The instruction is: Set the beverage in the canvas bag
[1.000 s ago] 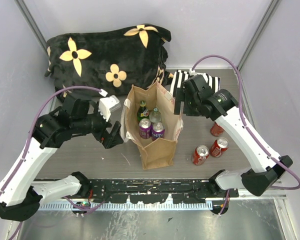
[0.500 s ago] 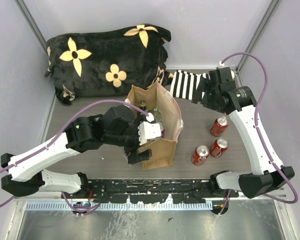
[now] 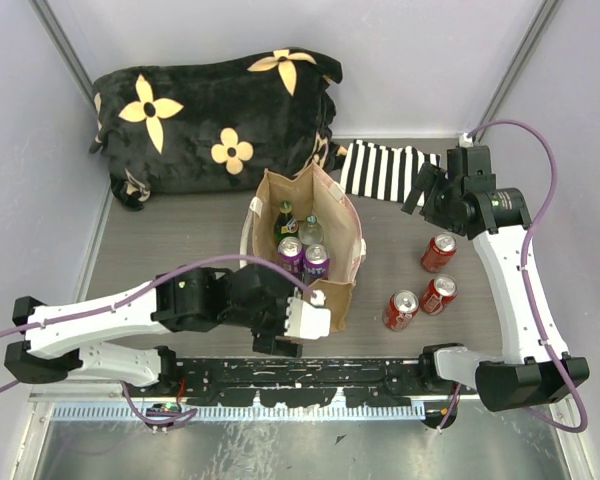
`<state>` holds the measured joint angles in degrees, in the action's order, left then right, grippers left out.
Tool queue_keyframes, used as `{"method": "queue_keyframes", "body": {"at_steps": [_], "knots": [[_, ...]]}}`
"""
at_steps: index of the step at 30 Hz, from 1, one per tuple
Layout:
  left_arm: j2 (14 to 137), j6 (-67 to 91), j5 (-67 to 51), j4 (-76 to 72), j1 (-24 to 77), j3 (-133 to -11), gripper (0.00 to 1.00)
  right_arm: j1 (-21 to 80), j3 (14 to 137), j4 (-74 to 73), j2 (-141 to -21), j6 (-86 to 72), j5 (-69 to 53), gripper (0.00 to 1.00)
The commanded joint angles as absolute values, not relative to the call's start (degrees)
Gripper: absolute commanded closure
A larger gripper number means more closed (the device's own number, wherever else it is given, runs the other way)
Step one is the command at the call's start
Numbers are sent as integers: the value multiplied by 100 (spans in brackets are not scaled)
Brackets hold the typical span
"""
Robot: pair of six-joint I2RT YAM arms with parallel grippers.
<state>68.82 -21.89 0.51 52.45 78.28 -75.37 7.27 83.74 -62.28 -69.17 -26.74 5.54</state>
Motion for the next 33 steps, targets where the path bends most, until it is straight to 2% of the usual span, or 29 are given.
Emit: {"method": "queue_keyframes", "body": {"at_steps": [1, 18, 33], "knots": [[6480, -3072, 515, 4964, 8255, -7190, 2, 583, 8208, -5877, -6736, -2540, 258, 13], [5975, -4934, 1107, 4529, 9416, -5880, 2, 197, 8011, -5802, -6913, -2397, 134, 14], [5920, -5611, 1365, 4378, 9528, -5383, 2, -822, 8117, -6202, -7716, -1519, -96, 13]]}}
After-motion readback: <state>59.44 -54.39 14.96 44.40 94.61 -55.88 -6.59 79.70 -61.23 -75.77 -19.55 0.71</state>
